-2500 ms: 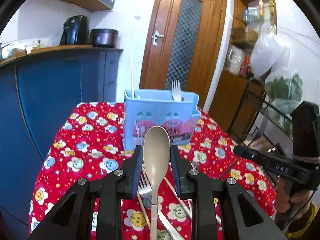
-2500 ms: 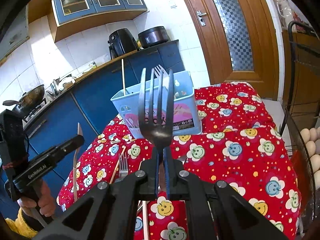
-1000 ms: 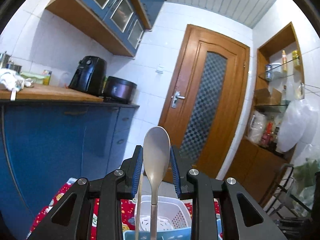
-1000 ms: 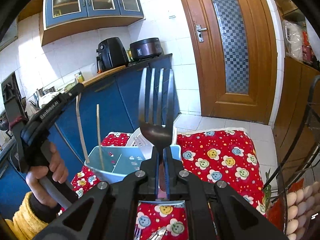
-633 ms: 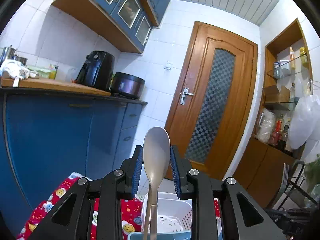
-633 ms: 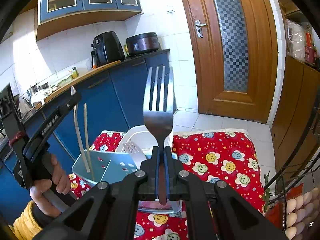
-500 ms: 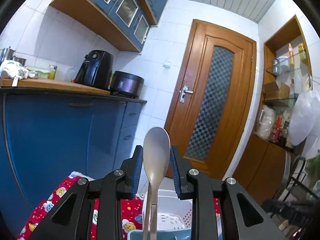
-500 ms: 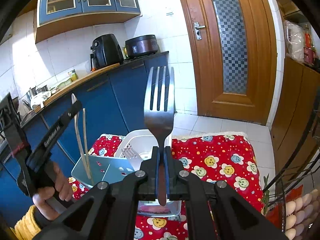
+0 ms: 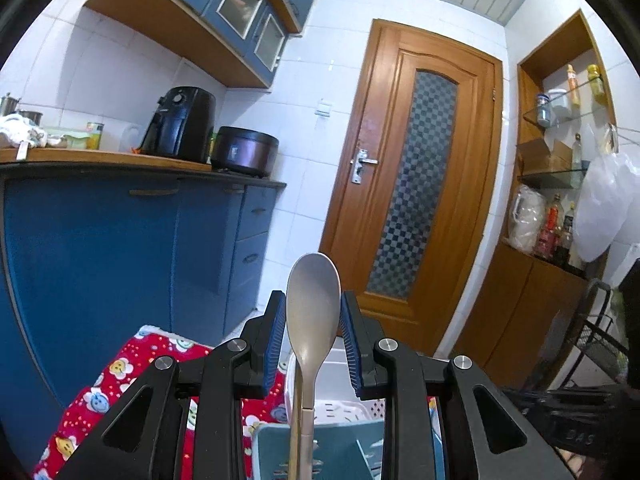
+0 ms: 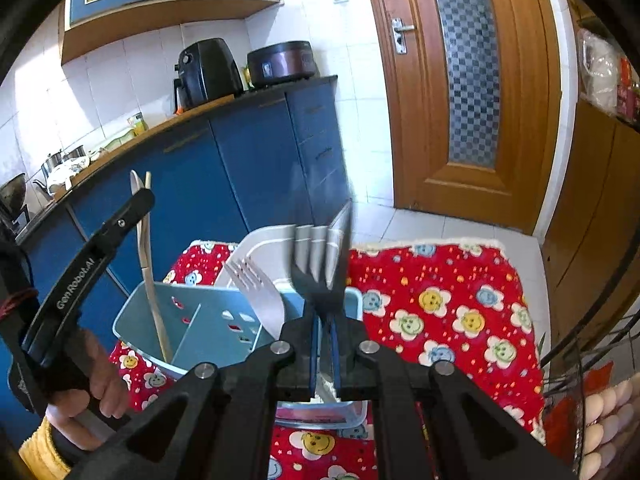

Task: Organize utensils
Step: 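Lower the fork and spoon into the caddy and open both tools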

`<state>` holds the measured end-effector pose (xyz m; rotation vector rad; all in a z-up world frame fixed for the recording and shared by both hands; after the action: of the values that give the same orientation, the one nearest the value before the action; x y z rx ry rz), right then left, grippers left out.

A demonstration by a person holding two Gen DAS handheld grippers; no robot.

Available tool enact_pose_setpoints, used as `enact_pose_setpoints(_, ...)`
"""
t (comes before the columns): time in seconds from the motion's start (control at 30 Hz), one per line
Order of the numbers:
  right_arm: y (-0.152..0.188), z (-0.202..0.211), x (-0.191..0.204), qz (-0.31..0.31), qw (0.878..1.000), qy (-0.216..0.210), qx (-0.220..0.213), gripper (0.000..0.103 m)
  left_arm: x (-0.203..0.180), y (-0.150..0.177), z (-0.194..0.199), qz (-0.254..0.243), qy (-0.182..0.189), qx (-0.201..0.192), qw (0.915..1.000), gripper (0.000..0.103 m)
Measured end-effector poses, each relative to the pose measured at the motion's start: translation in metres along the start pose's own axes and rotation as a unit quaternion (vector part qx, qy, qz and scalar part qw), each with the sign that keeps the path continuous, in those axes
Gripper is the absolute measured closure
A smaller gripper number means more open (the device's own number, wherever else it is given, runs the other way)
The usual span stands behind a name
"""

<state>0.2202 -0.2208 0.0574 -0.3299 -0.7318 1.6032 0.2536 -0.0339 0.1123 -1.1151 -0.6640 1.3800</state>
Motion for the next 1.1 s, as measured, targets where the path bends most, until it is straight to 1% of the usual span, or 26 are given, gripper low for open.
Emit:
enact_pose_setpoints(0.1, 0.003, -0.001, 0.000, -0.007, 1.000, -0.008, -0.002, 0.092, -0.003, 0.004, 0.002, -0.008, 0.007, 0.008, 0.9999, 0.075)
enact_pose_setpoints(0.13, 0.003, 0.001, 0.001, -0.008, 1.000, -0.009, -0.005, 0.086, -0.003, 0.006, 0.001, -0.011, 0.009, 0.013, 0.9998, 0.075)
enact_pose_setpoints(0.17, 0.003, 0.001, 0.002, -0.009, 1.000, -0.010, -0.007, 0.081, -0.004, 0.007, 0.001, -0.014, 0.010, 0.019, 0.9997, 0.074)
enact_pose_setpoints(0.2, 0.002, 0.003, 0.002, -0.011, 1.000, -0.011, -0.010, 0.073, -0.005, 0.008, 0.000, -0.015, 0.011, 0.025, 0.9995, 0.071)
enact_pose_setpoints(0.23, 0.000, 0.005, 0.002, -0.013, 1.000, -0.013, -0.016, 0.070, -0.006, 0.009, 0.000, -0.016, 0.013, 0.030, 0.9993, 0.068)
enact_pose_setpoints(0.27, -0.001, 0.007, 0.003, -0.014, 1.000, -0.016, -0.019, 0.070, -0.006, 0.009, 0.001, -0.017, 0.013, 0.033, 0.9992, 0.063)
enact_pose_setpoints(0.3, -0.003, 0.010, 0.004, -0.015, 0.999, -0.017, -0.024, 0.069, -0.007, 0.010, 0.003, -0.017, 0.014, 0.033, 0.9992, 0.061)
enact_pose_setpoints(0.4, -0.005, 0.018, 0.004, -0.017, 0.999, -0.013, -0.037, 0.067, -0.009, 0.008, 0.012, -0.026, 0.012, 0.033, 0.9991, 0.059)
enact_pose_setpoints(0.57, -0.004, 0.038, 0.004, -0.018, 0.998, -0.018, -0.056, 0.065, -0.014, 0.004, 0.028, -0.038, 0.011, 0.032, 0.9987, 0.057)
enact_pose_setpoints(0.63, -0.004, 0.047, 0.006, -0.014, 0.998, -0.019, -0.066, 0.062, -0.017, 0.003, 0.034, -0.040, 0.010, 0.033, 0.9986, 0.057)
enact_pose_setpoints(0.73, -0.005, 0.057, 0.006, -0.012, 0.997, -0.022, -0.076, 0.059, -0.020, 0.000, 0.044, -0.042, 0.011, 0.036, 0.9984, 0.057)
enact_pose_setpoints(0.87, -0.003, 0.071, 0.004, -0.018, 0.996, -0.028, -0.087, 0.058, -0.024, 0.000, 0.056, -0.044, 0.011, 0.039, 0.9982, 0.057)
enact_pose_setpoints(1.1, 0.018, 0.089, 0.001, -0.021, 0.995, -0.035, -0.086, 0.058, -0.027, 0.007, 0.079, -0.047, 0.009, 0.052, 0.9975, 0.057)
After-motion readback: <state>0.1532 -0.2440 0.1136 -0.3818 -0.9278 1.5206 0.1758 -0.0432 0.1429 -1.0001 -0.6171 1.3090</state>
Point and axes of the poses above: each gripper's, at about its wrist camera, not at the fingertips, and z roughly against the way its jaws point, x to its left, y to its underside, the point moved 5 cm from there along -z, roughly the way its jaws point, and after that the axes turned 12 degrees about x, right-handed, at the moved point
